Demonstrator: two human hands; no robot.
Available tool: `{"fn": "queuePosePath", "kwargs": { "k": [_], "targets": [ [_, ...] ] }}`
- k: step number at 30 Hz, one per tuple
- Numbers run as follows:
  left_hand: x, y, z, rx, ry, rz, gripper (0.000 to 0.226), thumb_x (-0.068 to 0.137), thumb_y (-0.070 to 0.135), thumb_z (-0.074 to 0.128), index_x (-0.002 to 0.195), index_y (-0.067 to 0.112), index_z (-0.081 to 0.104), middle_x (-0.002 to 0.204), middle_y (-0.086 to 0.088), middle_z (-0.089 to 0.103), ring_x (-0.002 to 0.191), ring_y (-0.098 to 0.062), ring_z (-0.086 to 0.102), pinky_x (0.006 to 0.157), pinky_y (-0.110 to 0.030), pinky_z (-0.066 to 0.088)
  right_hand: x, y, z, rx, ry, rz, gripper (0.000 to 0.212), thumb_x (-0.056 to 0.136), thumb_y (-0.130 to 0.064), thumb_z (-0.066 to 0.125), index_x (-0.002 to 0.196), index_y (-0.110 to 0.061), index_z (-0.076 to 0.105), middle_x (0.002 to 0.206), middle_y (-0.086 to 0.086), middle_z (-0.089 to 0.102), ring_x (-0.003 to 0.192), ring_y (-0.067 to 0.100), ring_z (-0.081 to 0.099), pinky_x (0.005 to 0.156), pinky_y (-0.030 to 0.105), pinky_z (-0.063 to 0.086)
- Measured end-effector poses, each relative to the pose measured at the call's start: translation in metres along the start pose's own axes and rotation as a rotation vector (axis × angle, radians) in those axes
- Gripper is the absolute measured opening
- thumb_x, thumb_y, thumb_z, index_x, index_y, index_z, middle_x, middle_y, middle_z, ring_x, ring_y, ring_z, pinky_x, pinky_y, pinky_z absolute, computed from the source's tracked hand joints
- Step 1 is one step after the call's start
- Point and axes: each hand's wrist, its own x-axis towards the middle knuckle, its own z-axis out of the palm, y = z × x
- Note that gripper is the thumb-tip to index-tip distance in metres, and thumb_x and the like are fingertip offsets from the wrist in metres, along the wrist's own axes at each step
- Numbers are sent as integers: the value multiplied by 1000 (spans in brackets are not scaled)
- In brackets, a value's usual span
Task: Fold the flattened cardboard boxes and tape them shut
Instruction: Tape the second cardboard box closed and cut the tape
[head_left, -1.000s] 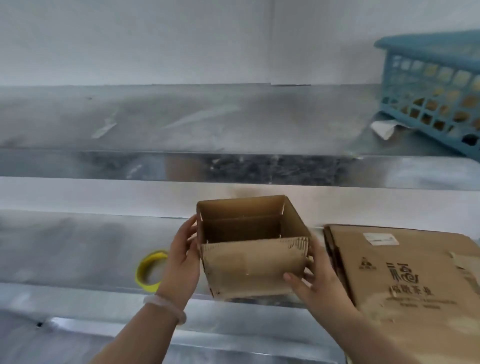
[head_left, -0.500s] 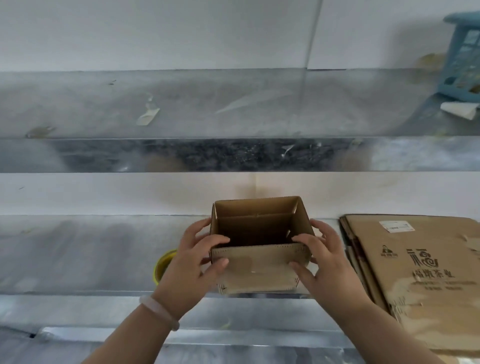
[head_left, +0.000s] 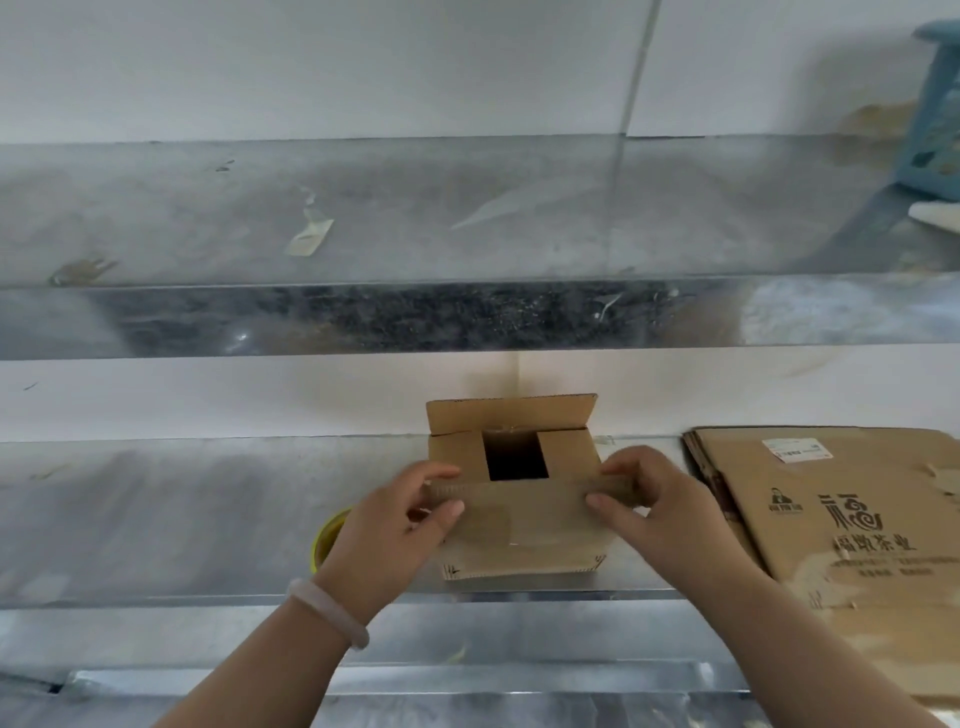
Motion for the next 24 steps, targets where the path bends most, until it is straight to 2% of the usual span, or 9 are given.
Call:
{"fn": "queuePosePath", "kwargs": {
  "k": [2, 5, 7, 9, 11, 14, 16, 21, 24],
  "targets": [
    [9, -6, 4, -35, 73, -73, 38, 85, 37, 69, 104, 62, 47, 95, 19, 62, 88, 8, 58, 68, -11, 51, 11, 2, 0, -4, 17, 57, 45, 75, -33, 82, 105, -48, 53, 107, -22, 62, 86, -5, 60, 75, 23, 52],
    [20, -15, 11, 1, 95, -48, 83, 79, 33, 76, 135, 62, 22, 123, 29, 37, 96, 4, 51, 71, -18, 55, 21, 8, 3, -58, -65, 96, 93, 75, -33, 83, 145, -49, 24, 132, -21, 44, 95, 0, 58, 84, 31, 54],
    [27, -21, 12, -47, 48, -79, 109, 77, 33, 79, 143, 60, -3, 136, 32, 23, 107, 2, 48, 78, -25, 57, 28, 11, 1, -17, -133, 75, 117, 75, -31, 84, 147, -54, -5, 147, -26, 27, 110, 0, 53, 92, 32, 52],
    [34, -25, 11, -68, -11, -90, 109, 77, 35, 78, 142, 61, -6, 145, 26, 23, 121, -3, 43, 89, -32, 55, 36, 14, -1, -6, -216, 24, 124, 77, -30, 82, 144, -57, -18, 156, -28, 13, 130, -1, 40, 105, 30, 42],
    [36, -28, 7, -44, -9, -63, 95, 77, 38, 78, 140, 62, 11, 145, 22, 31, 121, -1, 43, 92, -31, 52, 41, 14, -4, -40, -250, -12, 119, 79, -30, 81, 148, -55, -12, 157, -23, 19, 138, -1, 30, 113, 31, 32],
    [33, -34, 3, 19, -5, 48, 52, 79, 43, 73, 121, 57, 45, 130, 34, 38, 120, 8, 42, 97, -29, 49, 37, 15, -5, -155, -176, -76, 84, 79, -35, 79, 146, -50, 30, 141, -23, 41, 130, -2, 38, 114, 36, 35],
    [27, -35, 5, -1, -37, 65, 36, 83, 45, 67, 116, 56, 54, 134, 37, 36, 126, 9, 38, 102, -26, 45, 29, 17, -2, -189, -134, -99, 59, 81, -38, 76, 134, -45, 51, 132, -30, 42, 124, -5, 40, 113, 33, 36],
    [20, -28, 19, -38, 10, 43, 36, 83, 44, 62, 119, 46, 59, 140, 31, 36, 127, 9, 39, 98, -13, 44, 12, 25, 3, -285, -79, -96, 42, 90, -40, 63, 132, -38, 58, 136, -32, 37, 127, -8, 36, 112, 22, 30],
    [22, -22, 29, -49, 6, 45, 32, 86, 37, 66, 117, 44, 62, 139, 32, 36, 124, 15, 38, 96, -7, 41, 10, 24, -2, -316, -15, -70, 37, 92, -36, 62, 129, -36, 62, 136, -27, 43, 128, 0, 42, 109, 23, 34]
  ]
}}
